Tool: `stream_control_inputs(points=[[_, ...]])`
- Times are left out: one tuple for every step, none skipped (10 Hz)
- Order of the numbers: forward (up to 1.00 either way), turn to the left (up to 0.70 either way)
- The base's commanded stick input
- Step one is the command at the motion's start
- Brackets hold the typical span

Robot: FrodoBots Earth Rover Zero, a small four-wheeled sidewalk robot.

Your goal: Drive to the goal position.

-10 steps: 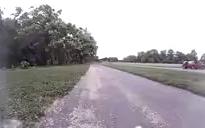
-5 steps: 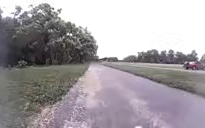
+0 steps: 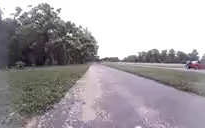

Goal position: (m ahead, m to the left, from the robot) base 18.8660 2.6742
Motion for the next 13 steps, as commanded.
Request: stream_control_inputs(points=[[0.7, 0.0], [0.7, 0.0], [0.7, 0.0], [0.7, -0.01], [0.7, 0.0], [0.7, 0.0], [0.7, 0.0], [0.7, 0.0], [0.7, 0.0], [0.7, -0.01], [0.7, 0.0], [0.7, -0.01], [0.7, 0.0]])
